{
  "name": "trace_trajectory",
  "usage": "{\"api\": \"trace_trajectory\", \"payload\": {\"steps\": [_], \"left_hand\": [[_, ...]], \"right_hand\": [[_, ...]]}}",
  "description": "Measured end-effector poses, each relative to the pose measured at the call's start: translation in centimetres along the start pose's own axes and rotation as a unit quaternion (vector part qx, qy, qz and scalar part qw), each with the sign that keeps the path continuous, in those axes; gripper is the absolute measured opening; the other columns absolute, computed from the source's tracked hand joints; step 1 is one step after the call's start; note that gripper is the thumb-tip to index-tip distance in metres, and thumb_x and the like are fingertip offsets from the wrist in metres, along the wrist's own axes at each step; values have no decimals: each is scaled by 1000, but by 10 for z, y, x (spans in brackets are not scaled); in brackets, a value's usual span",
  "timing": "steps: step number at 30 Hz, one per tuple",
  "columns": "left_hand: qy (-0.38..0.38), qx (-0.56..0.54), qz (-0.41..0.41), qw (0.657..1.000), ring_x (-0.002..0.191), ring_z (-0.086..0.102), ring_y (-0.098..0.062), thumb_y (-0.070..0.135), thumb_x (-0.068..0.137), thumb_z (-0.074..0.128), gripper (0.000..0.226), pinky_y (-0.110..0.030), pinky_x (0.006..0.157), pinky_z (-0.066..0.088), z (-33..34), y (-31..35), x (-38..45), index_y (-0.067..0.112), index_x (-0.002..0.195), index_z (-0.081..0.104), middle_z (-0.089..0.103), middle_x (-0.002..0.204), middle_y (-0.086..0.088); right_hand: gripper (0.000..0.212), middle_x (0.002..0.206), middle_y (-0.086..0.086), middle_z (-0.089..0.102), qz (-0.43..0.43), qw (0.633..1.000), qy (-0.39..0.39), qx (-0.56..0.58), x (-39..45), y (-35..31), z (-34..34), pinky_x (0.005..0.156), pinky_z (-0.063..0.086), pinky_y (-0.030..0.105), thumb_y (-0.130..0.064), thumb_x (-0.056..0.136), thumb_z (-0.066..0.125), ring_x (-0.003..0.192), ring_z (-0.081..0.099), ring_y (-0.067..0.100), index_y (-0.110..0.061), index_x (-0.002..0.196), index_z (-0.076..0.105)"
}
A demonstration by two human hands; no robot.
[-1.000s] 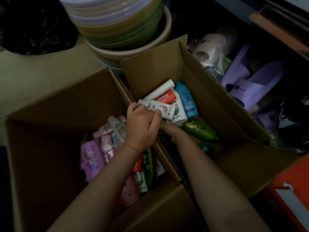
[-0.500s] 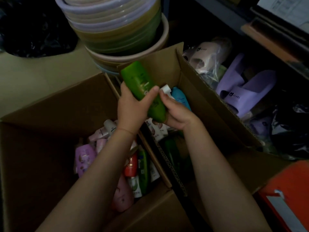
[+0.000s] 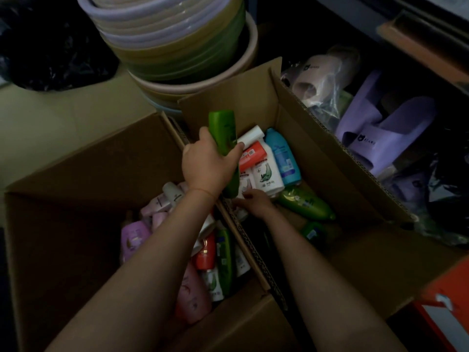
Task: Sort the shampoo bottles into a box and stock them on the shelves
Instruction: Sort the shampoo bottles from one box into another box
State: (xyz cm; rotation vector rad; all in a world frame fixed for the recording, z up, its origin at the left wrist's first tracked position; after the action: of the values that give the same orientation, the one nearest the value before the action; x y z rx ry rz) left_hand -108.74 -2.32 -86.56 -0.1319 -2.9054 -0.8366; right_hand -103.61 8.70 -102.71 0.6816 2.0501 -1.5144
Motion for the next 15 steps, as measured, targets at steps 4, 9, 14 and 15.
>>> {"api": "trace_trajectory", "payload": {"steps": [4, 9, 14, 15], "left_hand": [[-10, -4, -1, 1000, 92, 62, -37, 58, 83, 67, 54, -40, 74, 49, 0, 0, 0, 11, 104, 50, 65, 89, -9], [-9, -13, -3, 1000, 91, 62, -35, 59, 83, 67, 54, -41, 75, 51, -1, -1, 0, 11, 104, 51, 64, 88, -7], [-8, -45, -12, 999, 90, 62, -31, 58, 83, 68, 52, -43, 76, 53, -2, -3, -4, 14, 105, 51, 65, 90, -5], [-4, -104, -23, 994, 90, 63, -28, 54, 83, 70, 48, -41, 75, 53, -6, -1, -6, 14, 105, 53, 65, 90, -3]], "right_hand": [[43, 103, 4, 70, -10, 998, -36, -42, 0, -6, -7, 57, 45, 16, -43, 87, 72, 79, 63, 9, -7, 109, 68], [40, 115, 7, 70, 3, 997, -41, -67, -2, 1, -20, 77, 51, 25, -35, 91, 68, 97, 65, 18, -6, 118, 69], [22, 111, 10, 74, -14, 954, -126, 272, -35, -22, -39, 98, 52, 44, -14, 92, 66, 105, 68, 25, -10, 113, 68], [24, 115, 12, 71, -47, 942, -147, 299, -42, -34, -42, 99, 51, 45, -9, 93, 63, 108, 66, 27, -11, 117, 66]]}}
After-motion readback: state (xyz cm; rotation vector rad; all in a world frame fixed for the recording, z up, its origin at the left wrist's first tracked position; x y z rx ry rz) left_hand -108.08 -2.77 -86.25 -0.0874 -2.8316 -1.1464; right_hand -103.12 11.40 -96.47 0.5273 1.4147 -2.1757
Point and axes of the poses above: each hand's wrist, its own x-axis towards the middle knuckle, its own z-axis out of the palm, y = z × x, the point moved 1 cm from there along x, towards the middle knuckle
